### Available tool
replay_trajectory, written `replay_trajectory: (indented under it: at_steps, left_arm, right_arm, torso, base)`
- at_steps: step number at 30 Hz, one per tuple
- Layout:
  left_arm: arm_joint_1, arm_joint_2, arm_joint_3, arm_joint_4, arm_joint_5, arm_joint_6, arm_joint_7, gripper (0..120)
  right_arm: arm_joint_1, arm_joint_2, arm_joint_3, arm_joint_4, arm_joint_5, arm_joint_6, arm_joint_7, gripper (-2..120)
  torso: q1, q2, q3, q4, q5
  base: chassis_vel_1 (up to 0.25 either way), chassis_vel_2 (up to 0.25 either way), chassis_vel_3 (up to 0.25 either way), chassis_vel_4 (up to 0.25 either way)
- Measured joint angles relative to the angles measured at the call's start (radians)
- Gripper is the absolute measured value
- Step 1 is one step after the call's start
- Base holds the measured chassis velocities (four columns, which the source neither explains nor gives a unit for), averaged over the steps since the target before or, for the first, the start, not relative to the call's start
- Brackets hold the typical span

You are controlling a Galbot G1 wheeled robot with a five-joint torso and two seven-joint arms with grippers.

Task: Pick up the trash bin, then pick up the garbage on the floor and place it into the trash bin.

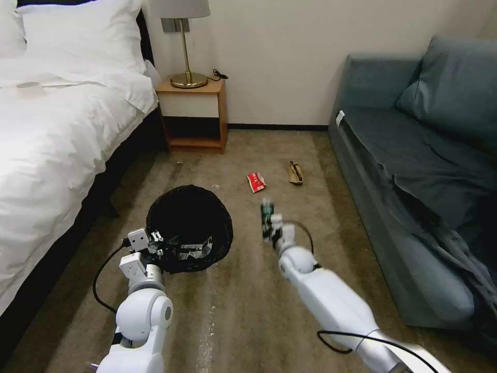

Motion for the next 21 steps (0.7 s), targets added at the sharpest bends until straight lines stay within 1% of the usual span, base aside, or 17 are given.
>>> replay_trajectory:
  at_steps: [1,3,4,6,10,12,18,21]
  left_arm:
    - [0.0,0.0,0.0,0.0,0.0,0.0,0.0,4]
    - [-0.004,0.005,-0.002,0.0,-0.004,0.001,0.0,4]
    - [-0.004,0.005,-0.002,0.0,-0.004,0.001,0.0,4]
    - [-0.004,0.008,-0.007,0.001,-0.006,0.004,0.0,4]
    - [-0.002,0.009,-0.009,0.001,-0.006,0.004,-0.001,4]
    - [0.0,0.006,-0.015,0.003,-0.008,0.003,0.0,4]
    - [0.002,0.002,-0.019,0.008,-0.008,0.0,0.002,4]
    - [-0.004,0.0,-0.019,0.01,-0.009,0.0,0.003,4]
  right_arm:
    - [0.0,0.0,0.0,0.0,0.0,0.0,0.0,25]
    - [-0.005,-0.003,0.003,0.084,-0.009,0.014,0.016,25]
    - [-0.005,-0.003,0.003,0.084,-0.009,0.014,0.016,25]
    - [-0.011,0.001,-0.014,0.153,-0.033,0.045,0.028,25]
    - [-0.011,0.009,-0.039,0.191,-0.074,0.078,0.029,25]
    - [-0.011,0.015,-0.084,0.236,-0.108,0.108,0.029,25]
    - [-0.013,0.018,-0.138,0.304,-0.113,0.13,0.028,25]
    - [-0.016,0.017,-0.186,0.365,-0.117,0.153,0.015,25]
  torso:
    - [0.0,0.0,0.0,0.0,0.0]
    - [0.0,0.0,0.0,0.0,0.0001]
    - [0.0,0.0,0.0,0.0,0.0001]
    - [0.0,0.0,0.0,0.0,0.0]
    - [0.0,0.0,0.0,0.0001,0.0]
    - [0.0,0.0,0.0,0.0002,-0.0001]
    - [0.0,0.0,0.0,0.0002,0.0]
    - [0.0,0.0,0.0,0.0001,0.0]
  base:
    - [0.0,0.0,0.0,0.0]
    - [0.0,0.0,0.0,0.0]
    - [0.0,0.0,0.0,0.0]
    - [0.0,0.0,0.0,0.0]
    - [0.0,0.0,0.0,0.0]
    - [0.0,0.0,0.0,0.0]
    - [0.0,0.0,0.0,0.0]
    - [0.0,0.0,0.0,0.0]
